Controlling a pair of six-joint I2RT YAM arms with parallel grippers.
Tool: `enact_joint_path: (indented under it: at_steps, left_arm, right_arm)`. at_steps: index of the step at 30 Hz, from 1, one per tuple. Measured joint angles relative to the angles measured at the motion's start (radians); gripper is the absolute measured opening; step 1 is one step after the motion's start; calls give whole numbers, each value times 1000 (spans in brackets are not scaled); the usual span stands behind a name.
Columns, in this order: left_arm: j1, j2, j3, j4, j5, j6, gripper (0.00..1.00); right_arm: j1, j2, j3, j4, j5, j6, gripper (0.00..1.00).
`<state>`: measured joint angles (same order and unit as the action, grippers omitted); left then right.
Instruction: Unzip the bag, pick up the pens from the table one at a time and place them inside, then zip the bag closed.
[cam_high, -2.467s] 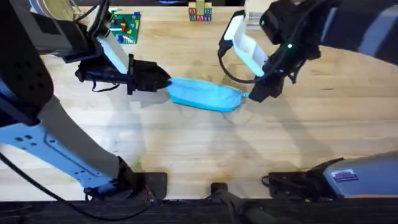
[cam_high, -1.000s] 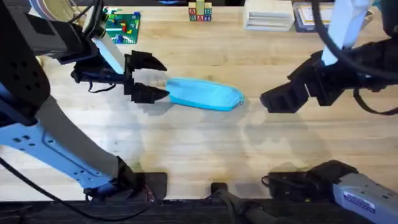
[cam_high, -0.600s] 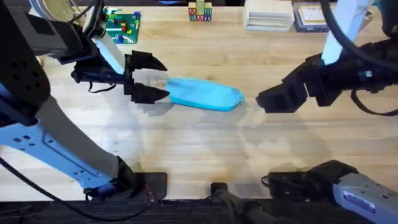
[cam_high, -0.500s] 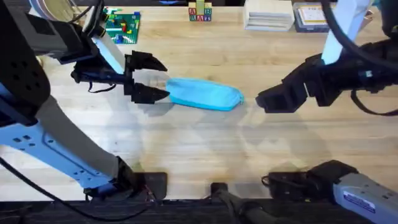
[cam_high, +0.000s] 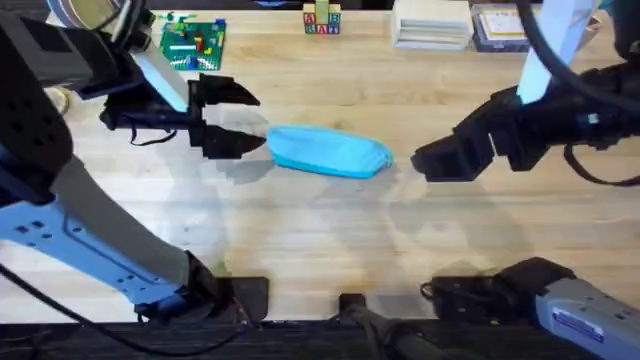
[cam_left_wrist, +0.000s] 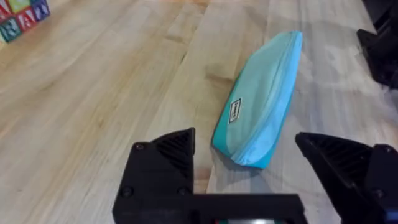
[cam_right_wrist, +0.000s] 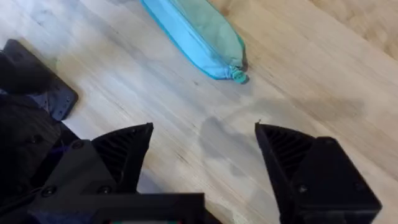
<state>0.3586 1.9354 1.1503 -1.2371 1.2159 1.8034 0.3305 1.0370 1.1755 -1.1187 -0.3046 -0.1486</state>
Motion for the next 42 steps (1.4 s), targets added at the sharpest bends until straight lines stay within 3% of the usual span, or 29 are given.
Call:
enact_joint_path:
  at_steps: [8,18,30,39,42]
  left_arm:
    - [7,-183,5,-20,-38,1,999]
    - [7,-437,8,-140,-122,-24,998]
    - [7,-591,8,-127,-271,-470,998]
    - [7,-633,8,-124,-304,-820,998]
    - [7,-633,8,-124,-317,-894,998]
  right_arm:
    - [0,0,0,1,0,0,998]
    - [0,0,0,2,0,0,997]
    - [0,0,0,2,0,0,998]
    - [0,0,0,-5,0,1,997]
    - [0,0,0,-6,0,1,997]
